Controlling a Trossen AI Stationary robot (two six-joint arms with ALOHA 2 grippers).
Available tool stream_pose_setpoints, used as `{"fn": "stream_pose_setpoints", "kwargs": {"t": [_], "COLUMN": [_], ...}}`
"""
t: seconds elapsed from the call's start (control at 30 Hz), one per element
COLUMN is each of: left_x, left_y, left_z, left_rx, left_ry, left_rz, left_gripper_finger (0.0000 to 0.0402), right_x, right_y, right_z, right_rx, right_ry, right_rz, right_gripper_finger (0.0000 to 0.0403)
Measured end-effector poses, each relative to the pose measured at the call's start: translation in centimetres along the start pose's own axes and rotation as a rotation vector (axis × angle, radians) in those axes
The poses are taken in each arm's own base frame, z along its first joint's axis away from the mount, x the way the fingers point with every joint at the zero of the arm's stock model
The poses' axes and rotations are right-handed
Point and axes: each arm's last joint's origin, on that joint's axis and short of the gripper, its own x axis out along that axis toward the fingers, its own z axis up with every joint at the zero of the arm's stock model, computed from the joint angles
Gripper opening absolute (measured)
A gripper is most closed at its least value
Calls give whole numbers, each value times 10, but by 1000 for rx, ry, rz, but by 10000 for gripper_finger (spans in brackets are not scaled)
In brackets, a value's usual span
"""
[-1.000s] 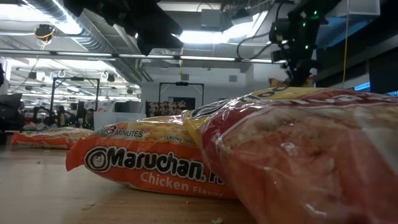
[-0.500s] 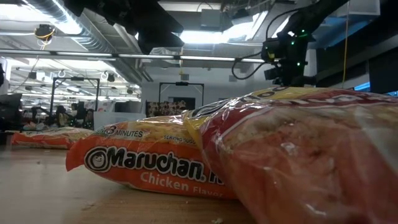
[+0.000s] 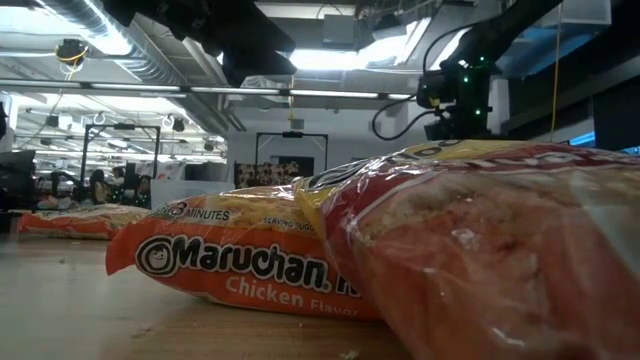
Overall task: Sort Maruchan noodles
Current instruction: Put the top left red noodle pack into the white bin
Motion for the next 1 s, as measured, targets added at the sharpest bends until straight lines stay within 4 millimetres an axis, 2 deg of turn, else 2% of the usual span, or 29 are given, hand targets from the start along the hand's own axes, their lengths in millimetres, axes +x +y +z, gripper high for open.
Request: {"fn": "stream_pose_setpoints", "kwargs": {"t": [0.3,0.5,0.6,0.8,1.0], "left_x": [0,0,0,0,0], "left_y": [0,0,0,0,0], "left_z": [1,1,1,1,1], "left_rx": [0,0,6,26,26], "left_ry": [-6,-6,-6,-6,-6], "left_rz": [-1,-1,-1,-1,-1], "left_gripper_finger": [186,186,186,186,186], "right_x": [32,35,35,31,10], "right_y": [-4,-6,-6,-11,-15], "right_z": [7,9,9,7,11], "right_rx": [54,116,132,134,239], "right_ry": [30,40,56,161,228], "right_rz": [75,43,30,-72,-117], "right_gripper_finger": [15,23,53,143,192]}}
